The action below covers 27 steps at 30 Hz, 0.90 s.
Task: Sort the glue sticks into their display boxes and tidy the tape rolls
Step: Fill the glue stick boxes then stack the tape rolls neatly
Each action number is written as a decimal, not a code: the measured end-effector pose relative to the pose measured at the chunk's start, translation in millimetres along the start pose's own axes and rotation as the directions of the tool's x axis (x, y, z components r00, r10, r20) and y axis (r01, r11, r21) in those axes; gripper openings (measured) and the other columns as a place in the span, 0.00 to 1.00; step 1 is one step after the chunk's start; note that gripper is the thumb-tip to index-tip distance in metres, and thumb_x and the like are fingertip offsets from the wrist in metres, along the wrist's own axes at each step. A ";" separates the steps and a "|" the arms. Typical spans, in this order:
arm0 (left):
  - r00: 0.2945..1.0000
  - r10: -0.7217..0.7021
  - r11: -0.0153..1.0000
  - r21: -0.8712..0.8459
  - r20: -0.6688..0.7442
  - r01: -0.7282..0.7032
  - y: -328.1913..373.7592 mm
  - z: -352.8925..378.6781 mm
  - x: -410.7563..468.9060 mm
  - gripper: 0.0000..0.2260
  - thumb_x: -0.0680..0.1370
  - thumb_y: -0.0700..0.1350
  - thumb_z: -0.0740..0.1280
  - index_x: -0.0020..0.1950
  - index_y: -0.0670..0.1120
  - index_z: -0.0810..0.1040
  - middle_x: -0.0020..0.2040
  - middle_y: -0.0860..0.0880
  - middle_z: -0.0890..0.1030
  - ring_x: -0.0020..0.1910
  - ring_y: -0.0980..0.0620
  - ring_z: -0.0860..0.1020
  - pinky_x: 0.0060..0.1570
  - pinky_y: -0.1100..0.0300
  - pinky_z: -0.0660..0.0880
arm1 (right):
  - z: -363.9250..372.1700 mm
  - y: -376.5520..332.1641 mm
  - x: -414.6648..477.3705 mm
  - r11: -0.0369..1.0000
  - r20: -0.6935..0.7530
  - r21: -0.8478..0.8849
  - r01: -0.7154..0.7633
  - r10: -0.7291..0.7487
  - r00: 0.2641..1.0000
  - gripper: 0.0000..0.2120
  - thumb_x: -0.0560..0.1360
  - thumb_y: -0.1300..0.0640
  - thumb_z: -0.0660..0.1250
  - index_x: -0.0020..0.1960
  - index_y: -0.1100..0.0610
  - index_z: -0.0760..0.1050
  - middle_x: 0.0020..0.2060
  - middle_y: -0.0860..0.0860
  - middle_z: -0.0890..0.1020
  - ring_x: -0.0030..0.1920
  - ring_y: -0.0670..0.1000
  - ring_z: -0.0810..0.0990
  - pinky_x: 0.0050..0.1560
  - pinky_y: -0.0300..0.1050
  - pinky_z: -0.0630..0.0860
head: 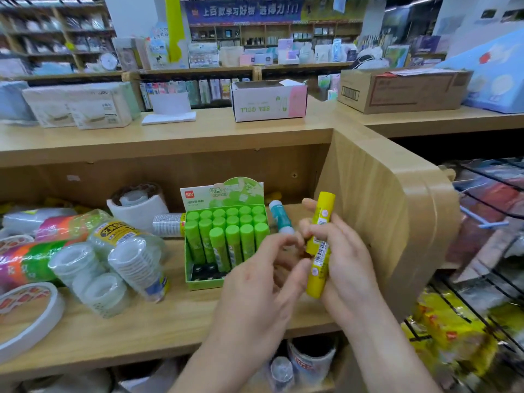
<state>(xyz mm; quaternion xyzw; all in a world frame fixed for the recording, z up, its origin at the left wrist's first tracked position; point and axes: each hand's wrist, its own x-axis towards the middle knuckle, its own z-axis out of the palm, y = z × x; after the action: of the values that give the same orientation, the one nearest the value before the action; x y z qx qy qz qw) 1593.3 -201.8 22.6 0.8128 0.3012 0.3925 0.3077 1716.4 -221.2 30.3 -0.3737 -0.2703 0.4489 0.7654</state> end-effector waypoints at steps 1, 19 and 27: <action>1.000 -0.019 0.997 -0.073 0.004 0.019 1.2 4.9 1.2 0.12 0.76 0.57 0.67 0.58 0.59 0.72 0.44 0.61 0.80 0.37 0.57 0.79 0.36 0.61 0.77 | 1.0 -1.5 -1.4 0.999 -0.015 0.048 -0.008 0.008 1.000 0.13 0.75 0.67 0.59 0.56 0.59 0.75 0.32 0.52 0.71 0.35 0.50 0.70 0.46 0.51 0.70; 0.996 -0.070 0.936 -0.350 -0.055 0.047 3.4 -3.0 2.8 0.08 0.78 0.42 0.66 0.53 0.53 0.70 0.36 0.59 0.77 0.33 0.61 0.73 0.37 0.63 0.71 | -1.1 -5.7 -2.3 0.999 0.171 0.014 -0.047 0.044 0.984 0.18 0.79 0.53 0.58 0.59 0.64 0.76 0.34 0.53 0.73 0.33 0.48 0.69 0.32 0.42 0.65; 0.983 -0.151 0.856 -0.511 -0.099 0.080 8.5 -14.6 26.7 0.13 0.77 0.52 0.67 0.45 0.41 0.79 0.32 0.44 0.79 0.29 0.47 0.75 0.30 0.56 0.74 | 8.2 -9.4 -3.4 0.968 0.280 -0.252 -0.018 0.090 0.956 0.08 0.79 0.58 0.59 0.58 0.53 0.71 0.35 0.53 0.78 0.32 0.49 0.74 0.31 0.43 0.69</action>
<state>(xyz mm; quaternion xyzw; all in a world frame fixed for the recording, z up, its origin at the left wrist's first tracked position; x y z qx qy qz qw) 1597.0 -183.8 48.3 0.6557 0.2567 0.4926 0.5114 1713.2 -224.5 42.3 -0.4035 -0.4223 0.4825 0.6527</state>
